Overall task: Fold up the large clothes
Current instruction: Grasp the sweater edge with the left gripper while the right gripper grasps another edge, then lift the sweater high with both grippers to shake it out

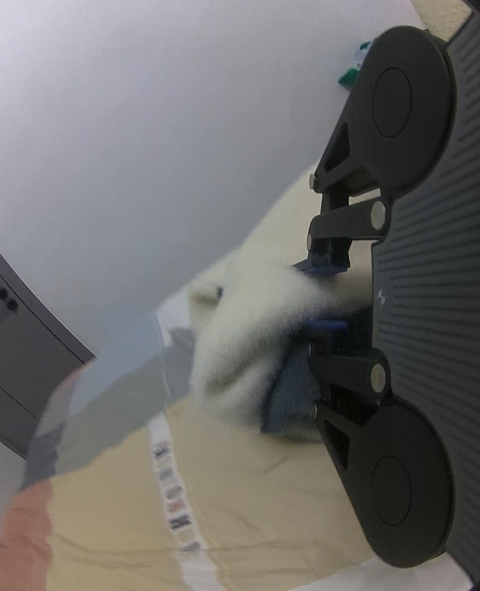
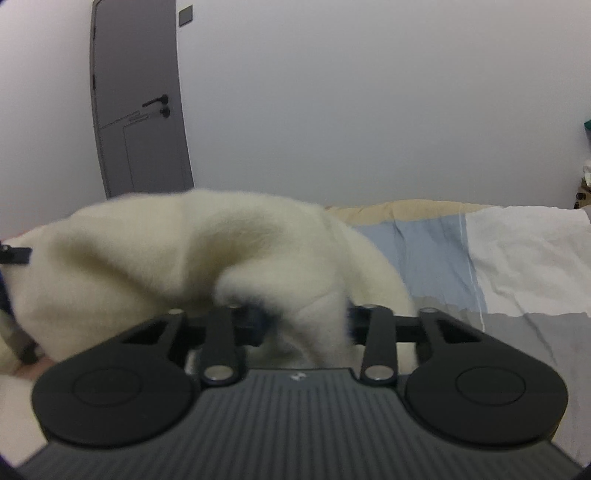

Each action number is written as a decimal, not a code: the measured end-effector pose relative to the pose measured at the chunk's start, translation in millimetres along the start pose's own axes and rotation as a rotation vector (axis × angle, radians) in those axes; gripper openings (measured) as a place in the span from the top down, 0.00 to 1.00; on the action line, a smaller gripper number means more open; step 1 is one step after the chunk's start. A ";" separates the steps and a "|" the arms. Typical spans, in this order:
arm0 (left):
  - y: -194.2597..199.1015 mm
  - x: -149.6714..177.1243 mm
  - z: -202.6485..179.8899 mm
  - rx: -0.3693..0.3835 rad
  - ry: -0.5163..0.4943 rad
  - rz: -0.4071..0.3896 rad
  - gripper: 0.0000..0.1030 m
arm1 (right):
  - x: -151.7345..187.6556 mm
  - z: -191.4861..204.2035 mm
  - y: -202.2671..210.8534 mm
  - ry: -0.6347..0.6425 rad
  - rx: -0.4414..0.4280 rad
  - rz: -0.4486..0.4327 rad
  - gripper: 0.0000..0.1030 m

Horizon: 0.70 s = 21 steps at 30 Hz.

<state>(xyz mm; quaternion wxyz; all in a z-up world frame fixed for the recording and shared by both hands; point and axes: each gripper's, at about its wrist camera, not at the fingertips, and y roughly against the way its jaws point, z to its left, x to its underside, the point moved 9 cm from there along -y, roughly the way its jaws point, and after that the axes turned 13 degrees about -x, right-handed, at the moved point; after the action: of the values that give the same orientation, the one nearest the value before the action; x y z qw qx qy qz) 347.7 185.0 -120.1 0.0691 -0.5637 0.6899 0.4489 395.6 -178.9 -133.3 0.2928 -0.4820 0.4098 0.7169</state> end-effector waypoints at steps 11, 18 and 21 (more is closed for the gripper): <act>89.2 4.5 -23.1 0.135 -0.009 -0.060 0.83 | -45.0 9.6 91.2 0.037 0.066 -0.112 0.72; 177.7 9.3 -47.3 0.229 -0.071 -0.132 0.83 | -76.2 32.3 181.5 0.103 0.076 -0.223 0.77; 213.4 20.0 -61.1 0.278 -0.115 -0.129 0.83 | -84.5 39.8 232.1 0.157 0.107 -0.293 0.79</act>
<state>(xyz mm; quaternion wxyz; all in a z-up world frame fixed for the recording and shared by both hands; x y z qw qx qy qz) 186.5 119.8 19.3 0.2147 -0.5653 0.7025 0.3752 219.2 -260.7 24.2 0.3865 -0.5750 0.3942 0.6039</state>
